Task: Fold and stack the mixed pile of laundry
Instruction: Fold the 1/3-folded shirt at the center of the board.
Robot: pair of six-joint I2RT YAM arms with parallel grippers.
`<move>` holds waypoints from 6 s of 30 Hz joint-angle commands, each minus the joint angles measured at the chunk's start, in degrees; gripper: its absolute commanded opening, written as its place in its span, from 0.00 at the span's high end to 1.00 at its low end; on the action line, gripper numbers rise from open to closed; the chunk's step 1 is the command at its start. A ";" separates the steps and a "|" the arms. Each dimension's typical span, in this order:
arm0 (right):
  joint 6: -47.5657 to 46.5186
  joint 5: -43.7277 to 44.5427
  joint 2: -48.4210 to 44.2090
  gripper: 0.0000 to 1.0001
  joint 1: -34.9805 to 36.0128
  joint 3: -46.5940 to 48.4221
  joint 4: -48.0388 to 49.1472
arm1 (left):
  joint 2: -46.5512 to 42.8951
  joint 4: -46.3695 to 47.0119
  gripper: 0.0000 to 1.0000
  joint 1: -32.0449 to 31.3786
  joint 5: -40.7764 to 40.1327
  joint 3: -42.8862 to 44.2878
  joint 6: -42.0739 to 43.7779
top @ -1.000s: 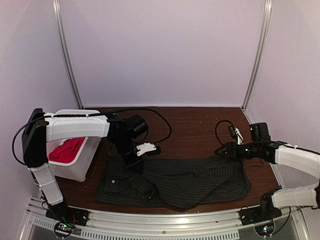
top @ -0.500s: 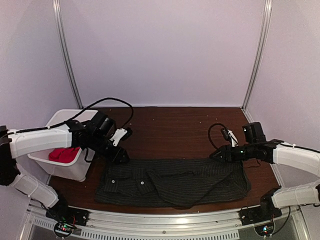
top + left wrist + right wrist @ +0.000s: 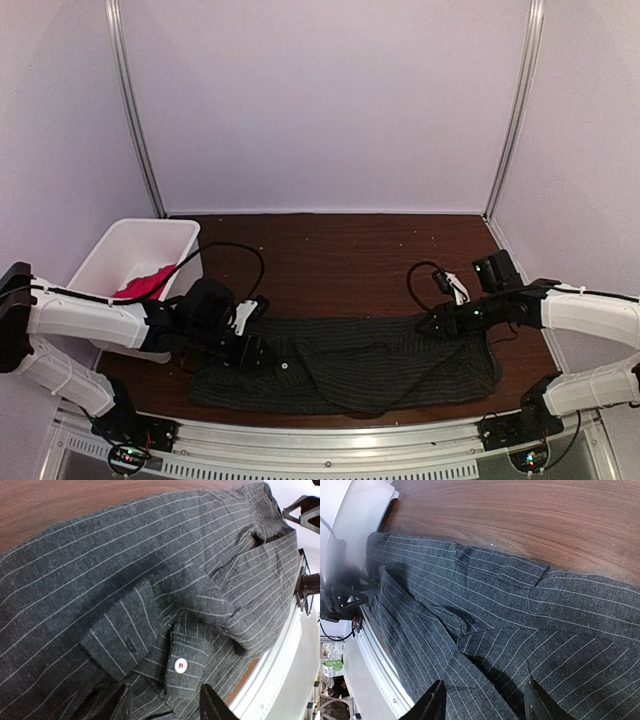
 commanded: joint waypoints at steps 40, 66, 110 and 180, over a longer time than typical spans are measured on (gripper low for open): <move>2.03 5.42 0.55 0.47 1.01 0.23 -2.45 | 6.97 19.12 0.51 -3.05 1.11 -7.71 -23.62; 2.74 7.23 -1.24 0.47 1.00 -0.42 -3.13 | 5.57 19.03 1.00 -3.06 -2.23 0.27 -17.19; 5.67 11.64 0.59 0.44 4.91 2.52 -10.59 | -8.48 -20.92 0.43 3.47 -8.31 8.21 4.90; 7.05 13.78 -3.43 0.41 9.16 6.48 -0.82 | -5.32 -12.99 0.50 7.79 -12.71 11.87 14.99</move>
